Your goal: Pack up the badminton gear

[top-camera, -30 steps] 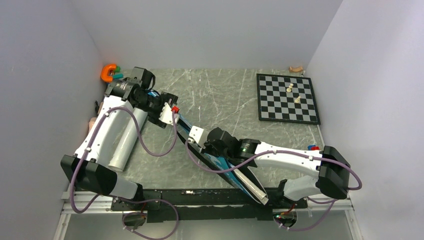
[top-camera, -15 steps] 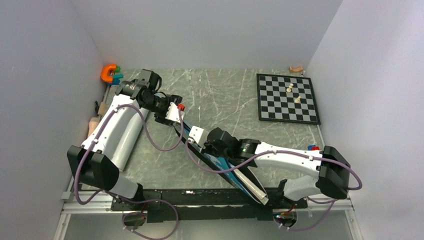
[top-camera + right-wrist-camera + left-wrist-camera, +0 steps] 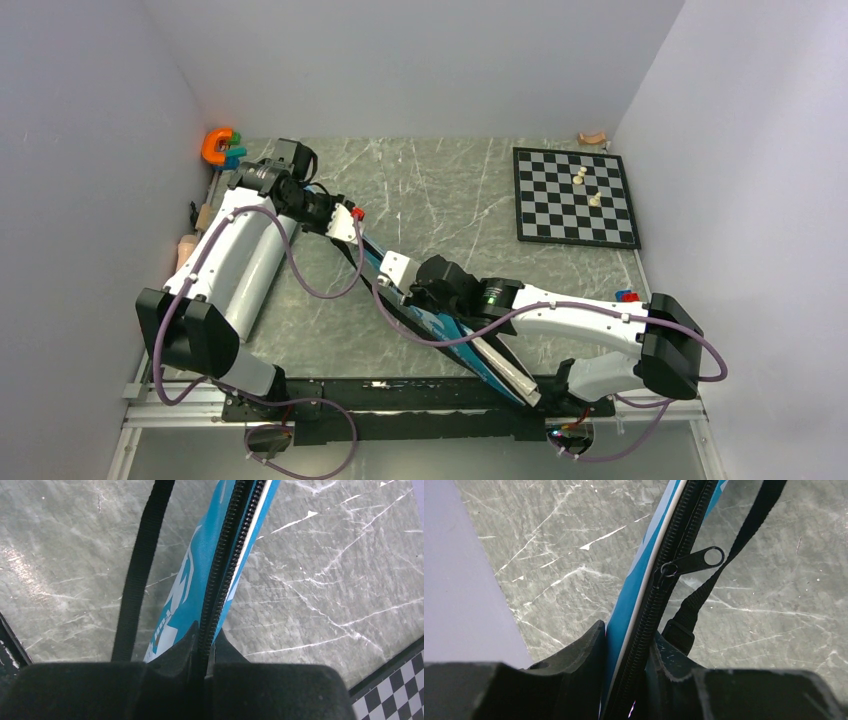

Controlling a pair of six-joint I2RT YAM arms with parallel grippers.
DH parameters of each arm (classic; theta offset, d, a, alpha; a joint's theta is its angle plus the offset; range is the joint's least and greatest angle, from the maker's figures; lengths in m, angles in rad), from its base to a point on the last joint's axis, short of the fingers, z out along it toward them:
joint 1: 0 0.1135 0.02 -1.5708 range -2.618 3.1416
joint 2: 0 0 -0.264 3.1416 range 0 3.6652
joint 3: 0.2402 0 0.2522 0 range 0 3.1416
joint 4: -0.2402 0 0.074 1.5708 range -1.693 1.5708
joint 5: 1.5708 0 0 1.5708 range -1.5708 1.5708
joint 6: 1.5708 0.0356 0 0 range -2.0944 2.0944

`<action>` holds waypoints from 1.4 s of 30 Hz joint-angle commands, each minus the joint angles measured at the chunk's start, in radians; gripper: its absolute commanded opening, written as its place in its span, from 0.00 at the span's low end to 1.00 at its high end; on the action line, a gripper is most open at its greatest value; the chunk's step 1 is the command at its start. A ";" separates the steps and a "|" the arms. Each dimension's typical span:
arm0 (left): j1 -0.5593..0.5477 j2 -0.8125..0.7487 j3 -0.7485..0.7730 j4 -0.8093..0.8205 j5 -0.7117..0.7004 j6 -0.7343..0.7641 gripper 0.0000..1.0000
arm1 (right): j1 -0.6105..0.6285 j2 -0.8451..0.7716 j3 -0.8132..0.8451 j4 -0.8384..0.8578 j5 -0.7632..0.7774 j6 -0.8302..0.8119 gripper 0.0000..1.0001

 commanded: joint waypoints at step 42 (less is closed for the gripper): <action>-0.148 -0.264 -0.349 0.489 -0.211 -0.928 0.00 | -0.145 -0.218 0.122 0.140 -0.148 0.697 0.64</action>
